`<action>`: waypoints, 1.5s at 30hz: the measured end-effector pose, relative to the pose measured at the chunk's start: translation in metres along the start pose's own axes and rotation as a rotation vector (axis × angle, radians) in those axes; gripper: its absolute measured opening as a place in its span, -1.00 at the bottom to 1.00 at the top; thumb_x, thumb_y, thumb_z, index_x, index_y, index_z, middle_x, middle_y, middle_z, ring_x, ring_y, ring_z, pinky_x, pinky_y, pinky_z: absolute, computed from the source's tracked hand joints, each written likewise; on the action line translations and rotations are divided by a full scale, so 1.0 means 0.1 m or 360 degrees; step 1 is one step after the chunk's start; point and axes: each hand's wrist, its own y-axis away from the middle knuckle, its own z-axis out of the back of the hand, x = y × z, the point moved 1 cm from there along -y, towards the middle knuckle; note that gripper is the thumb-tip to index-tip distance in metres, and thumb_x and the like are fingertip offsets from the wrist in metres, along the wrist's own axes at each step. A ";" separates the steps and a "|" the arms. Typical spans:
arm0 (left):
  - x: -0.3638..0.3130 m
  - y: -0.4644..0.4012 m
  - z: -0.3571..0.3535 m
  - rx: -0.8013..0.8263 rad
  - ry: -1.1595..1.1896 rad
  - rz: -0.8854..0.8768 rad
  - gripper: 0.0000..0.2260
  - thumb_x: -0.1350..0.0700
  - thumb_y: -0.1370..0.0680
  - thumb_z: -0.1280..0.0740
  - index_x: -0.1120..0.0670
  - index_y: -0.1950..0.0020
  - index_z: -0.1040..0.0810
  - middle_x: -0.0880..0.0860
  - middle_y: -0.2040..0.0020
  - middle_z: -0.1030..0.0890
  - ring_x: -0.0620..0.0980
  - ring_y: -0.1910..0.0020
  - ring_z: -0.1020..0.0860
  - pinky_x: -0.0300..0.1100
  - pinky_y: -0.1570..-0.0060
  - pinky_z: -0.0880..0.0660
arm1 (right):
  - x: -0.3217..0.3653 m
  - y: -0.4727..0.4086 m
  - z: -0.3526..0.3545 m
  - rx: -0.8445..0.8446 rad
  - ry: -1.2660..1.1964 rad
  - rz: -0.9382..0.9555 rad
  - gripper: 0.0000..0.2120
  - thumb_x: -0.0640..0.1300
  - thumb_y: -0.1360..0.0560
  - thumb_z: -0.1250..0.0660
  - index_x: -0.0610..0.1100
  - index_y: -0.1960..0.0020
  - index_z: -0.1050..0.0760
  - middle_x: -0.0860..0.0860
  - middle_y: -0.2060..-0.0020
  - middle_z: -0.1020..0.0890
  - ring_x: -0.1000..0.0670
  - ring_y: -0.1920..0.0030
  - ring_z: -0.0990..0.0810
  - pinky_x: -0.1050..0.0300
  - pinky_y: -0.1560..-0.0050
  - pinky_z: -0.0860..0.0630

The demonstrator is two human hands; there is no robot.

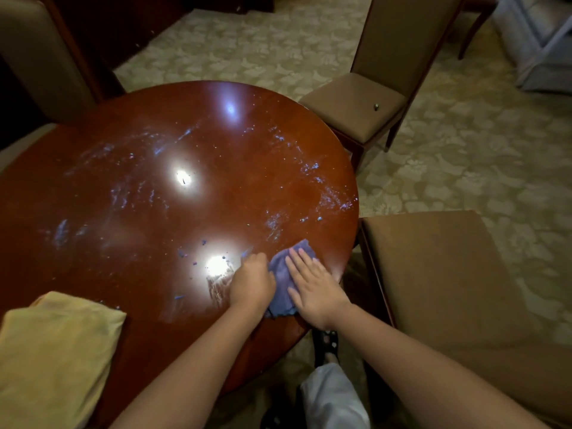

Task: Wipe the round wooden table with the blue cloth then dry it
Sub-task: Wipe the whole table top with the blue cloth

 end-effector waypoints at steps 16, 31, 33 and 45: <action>-0.06 0.09 -0.17 0.0016 -0.0127 0.0033 -0.76 0.12 -0.64 -0.10 0.11 -0.22 -0.47 0.12 -0.10 -0.55 0.12 -0.01 -0.60 -0.05 0.06 -0.52 | -0.03 -0.22 0.21 0.0118 -0.0063 0.0109 -0.46 -0.02 -0.64 0.13 -0.10 -0.58 0.15 0.01 -0.55 0.16 0.04 -0.54 0.22 0.13 -0.47 0.28; -0.30 0.19 -0.19 0.0307 -0.0323 -0.0221 -0.82 0.21 -0.63 -0.13 0.18 -0.15 -0.48 0.16 -0.08 -0.57 0.15 -0.03 -0.58 -0.07 0.09 -0.48 | -0.12 0.28 -0.01 -0.0093 -0.0056 -0.0017 -0.24 0.11 -0.42 0.38 -0.18 -0.55 0.08 0.00 -0.50 0.15 -0.01 -0.53 0.16 0.20 -0.41 0.35; -0.34 0.29 -0.19 0.0357 -0.0371 -0.0288 -0.81 0.22 -0.63 -0.13 0.17 -0.18 -0.46 0.15 -0.10 -0.54 0.14 -0.05 -0.57 -0.07 0.08 -0.48 | -0.18 0.41 -0.02 -0.0086 -0.0025 0.0017 -0.29 0.09 -0.47 0.31 -0.20 -0.54 0.03 -0.03 -0.51 0.09 -0.06 -0.53 0.12 0.20 -0.41 0.37; -0.50 0.21 -0.13 0.0472 -0.0257 -0.0401 -0.87 0.26 -0.56 -0.21 0.21 0.01 -0.55 0.20 0.01 -0.58 0.21 0.01 -0.57 -0.03 0.09 -0.47 | -0.36 0.46 0.00 -0.0052 -0.0015 -0.0164 -0.26 0.12 -0.44 0.34 -0.23 -0.52 0.08 -0.05 -0.49 0.11 -0.06 -0.54 0.04 0.15 -0.46 0.28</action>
